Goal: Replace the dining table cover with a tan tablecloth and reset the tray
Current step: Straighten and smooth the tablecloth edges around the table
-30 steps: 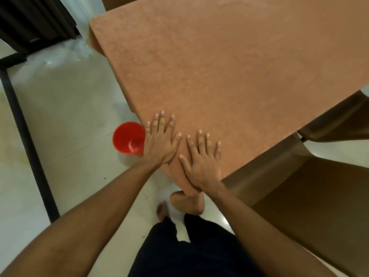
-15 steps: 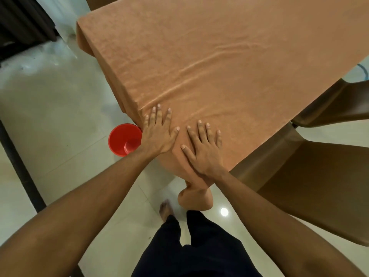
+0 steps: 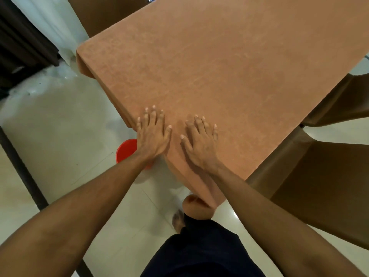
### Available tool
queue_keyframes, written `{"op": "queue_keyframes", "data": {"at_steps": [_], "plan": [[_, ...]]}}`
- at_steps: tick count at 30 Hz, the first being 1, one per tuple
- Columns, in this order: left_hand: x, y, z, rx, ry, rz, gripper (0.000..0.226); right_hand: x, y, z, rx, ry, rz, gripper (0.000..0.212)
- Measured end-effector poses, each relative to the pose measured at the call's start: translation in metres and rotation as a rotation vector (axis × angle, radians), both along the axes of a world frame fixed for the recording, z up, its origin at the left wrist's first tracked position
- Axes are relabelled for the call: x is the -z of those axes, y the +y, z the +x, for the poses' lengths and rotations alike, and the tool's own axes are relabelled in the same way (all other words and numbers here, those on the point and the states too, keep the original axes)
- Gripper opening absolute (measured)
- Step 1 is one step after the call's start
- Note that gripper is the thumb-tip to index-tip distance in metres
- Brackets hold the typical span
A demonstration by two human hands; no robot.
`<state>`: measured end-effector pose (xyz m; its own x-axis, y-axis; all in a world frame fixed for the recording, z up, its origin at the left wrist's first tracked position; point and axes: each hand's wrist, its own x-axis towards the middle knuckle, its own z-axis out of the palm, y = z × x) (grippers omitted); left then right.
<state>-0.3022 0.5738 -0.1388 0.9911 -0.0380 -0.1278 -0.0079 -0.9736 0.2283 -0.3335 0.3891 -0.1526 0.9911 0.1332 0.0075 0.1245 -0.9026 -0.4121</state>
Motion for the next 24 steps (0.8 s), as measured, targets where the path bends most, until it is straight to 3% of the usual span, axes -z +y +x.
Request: {"op": "queue_keyframes", "data": {"at_steps": [11,24], "plan": [[0.013,0.052,0.091,-0.087,0.06,0.0,0.069,0.013,0.064,0.083,-0.066,0.106,-0.118,0.064],[0.024,0.208,0.266,-0.197,0.009,0.038,0.076,0.011,0.22,0.246,-0.129,0.118,-0.144,0.064]]}}
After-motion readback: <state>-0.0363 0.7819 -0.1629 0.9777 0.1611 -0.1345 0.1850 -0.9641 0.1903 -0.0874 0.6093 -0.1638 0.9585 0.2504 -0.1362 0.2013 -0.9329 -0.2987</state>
